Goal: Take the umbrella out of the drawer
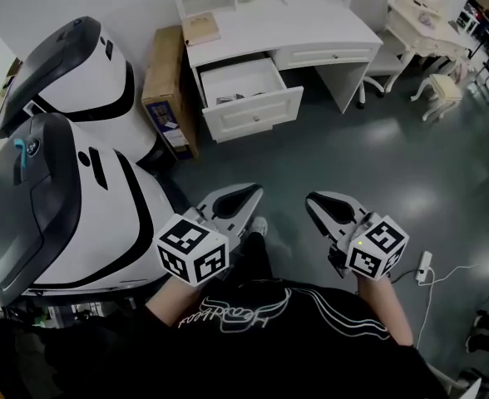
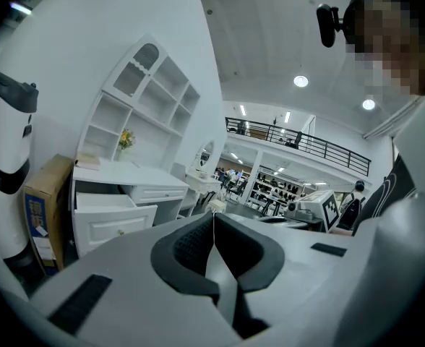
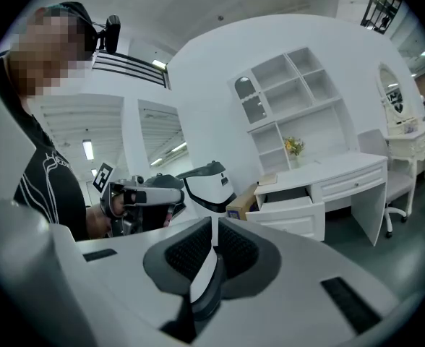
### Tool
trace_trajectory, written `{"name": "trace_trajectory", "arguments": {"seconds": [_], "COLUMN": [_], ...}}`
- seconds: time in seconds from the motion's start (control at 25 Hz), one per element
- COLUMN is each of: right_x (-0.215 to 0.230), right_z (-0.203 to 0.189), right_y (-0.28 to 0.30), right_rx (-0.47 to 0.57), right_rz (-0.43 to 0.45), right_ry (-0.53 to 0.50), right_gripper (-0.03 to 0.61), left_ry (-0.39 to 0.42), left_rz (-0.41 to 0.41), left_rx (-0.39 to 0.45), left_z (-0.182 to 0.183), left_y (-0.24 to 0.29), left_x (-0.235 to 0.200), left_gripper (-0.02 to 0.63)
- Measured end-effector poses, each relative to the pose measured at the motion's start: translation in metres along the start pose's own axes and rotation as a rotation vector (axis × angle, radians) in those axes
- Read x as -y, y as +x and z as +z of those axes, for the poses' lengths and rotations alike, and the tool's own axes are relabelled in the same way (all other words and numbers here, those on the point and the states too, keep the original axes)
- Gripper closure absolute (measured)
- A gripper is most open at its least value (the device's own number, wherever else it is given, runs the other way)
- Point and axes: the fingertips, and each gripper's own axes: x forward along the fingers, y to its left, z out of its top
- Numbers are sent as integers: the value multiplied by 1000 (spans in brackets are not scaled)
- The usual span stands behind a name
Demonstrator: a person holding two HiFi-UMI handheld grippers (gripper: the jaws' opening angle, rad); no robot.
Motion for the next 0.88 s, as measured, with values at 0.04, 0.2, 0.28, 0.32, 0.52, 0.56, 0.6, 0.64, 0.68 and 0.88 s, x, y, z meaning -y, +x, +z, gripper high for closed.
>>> {"name": "trace_trajectory", "arguments": {"seconds": [0.04,0.2,0.28,0.32,0.52,0.56,0.6,0.64,0.68,0.88], "right_x": [13,66,95,108,166,176,186,193,198,223], "right_z": [8,45,67,78,116,119,120,120,119,124], "right_y": [16,92,131,150,233,248,261,272,282,319], "right_rx": [-7,-46,-56,-57,-67,-73,-81,-89,-96,-130], "right_rz": [2,20,26,29,39,38,39,42,46,73], "right_ry": [5,7,2,0,-17,-6,9,24,34,22], "right_gripper": [523,523,523,523,523,523,523,523,523,522], "left_ry": [-10,-30,-32,-34,-52,-60,-71,-83,-93,-128], "left_rz": [1,12,26,32,70,78,85,90,95,141], "left_rx": [-1,-10,-17,-20,-34,-33,-32,-32,-33,-28], "left_z": [8,47,66,75,105,109,112,114,114,116], "left_y": [11,51,71,81,119,125,130,134,136,143], "left_x": [-19,-99,-142,-164,-256,-270,-282,-292,-300,-339], "left_gripper": [591,591,591,591,591,591,591,591,591,591]}}
